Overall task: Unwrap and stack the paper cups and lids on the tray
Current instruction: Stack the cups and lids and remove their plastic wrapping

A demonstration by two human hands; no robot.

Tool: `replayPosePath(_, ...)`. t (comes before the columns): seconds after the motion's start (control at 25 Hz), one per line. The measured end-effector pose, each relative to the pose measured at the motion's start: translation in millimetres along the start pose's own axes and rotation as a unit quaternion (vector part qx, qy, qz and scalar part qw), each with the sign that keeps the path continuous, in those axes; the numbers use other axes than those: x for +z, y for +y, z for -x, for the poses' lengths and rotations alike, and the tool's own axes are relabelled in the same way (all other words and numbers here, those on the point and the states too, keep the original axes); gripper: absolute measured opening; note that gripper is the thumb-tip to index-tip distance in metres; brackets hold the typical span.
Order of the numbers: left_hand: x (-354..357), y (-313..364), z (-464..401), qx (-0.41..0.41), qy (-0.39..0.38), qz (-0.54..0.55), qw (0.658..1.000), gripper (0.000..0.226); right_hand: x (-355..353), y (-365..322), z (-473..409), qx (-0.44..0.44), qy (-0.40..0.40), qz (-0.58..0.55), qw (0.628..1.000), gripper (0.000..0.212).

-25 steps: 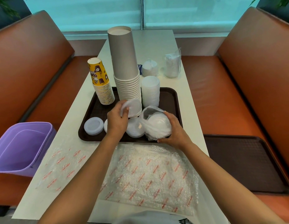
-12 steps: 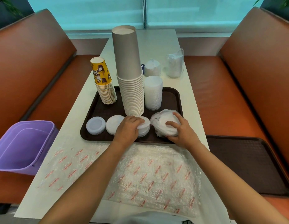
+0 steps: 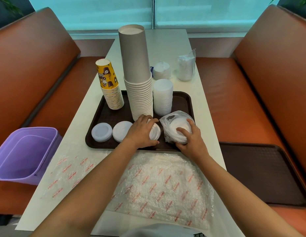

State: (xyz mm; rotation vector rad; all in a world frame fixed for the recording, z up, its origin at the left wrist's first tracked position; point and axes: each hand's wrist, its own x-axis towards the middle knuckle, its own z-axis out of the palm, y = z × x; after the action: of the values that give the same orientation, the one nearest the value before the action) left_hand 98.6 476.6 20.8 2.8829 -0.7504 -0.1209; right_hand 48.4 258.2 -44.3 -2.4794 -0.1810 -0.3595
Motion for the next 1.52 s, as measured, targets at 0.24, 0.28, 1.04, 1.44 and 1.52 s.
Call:
replayPosePath(0.24,-6.6,3.9,-8.5,0.024,-0.043,-0.113,0.992,0.087,-0.9,1.0,0.9,0.008,-0.011,0.001,1.000,0.051)
replayPosePath(0.28,-7.0,3.8,-8.7,0.027,-0.055,-0.115,0.992,0.089,-0.9,0.7,0.9,0.008,-0.011,0.001,1.000,0.051)
replayPosePath(1.04,7.6,2.9,-15.0,-0.034,-0.162,-0.050,0.985,0.094,-4.1,-3.0,0.0,0.018,-0.023,0.007,1.000,0.049)
replayPosePath(1.44,3.8,4.4,-5.6,-0.090,-0.131,0.044,0.986,0.096,-10.6,-9.7,-4.6,0.034,-0.046,0.021,0.998,0.055)
replayPosePath(1.52,-6.8,14.9,-0.6,-0.067,0.012,0.084,0.994,0.073,-11.6,-11.1,-4.4,0.022,-0.035,0.035,0.999,0.061)
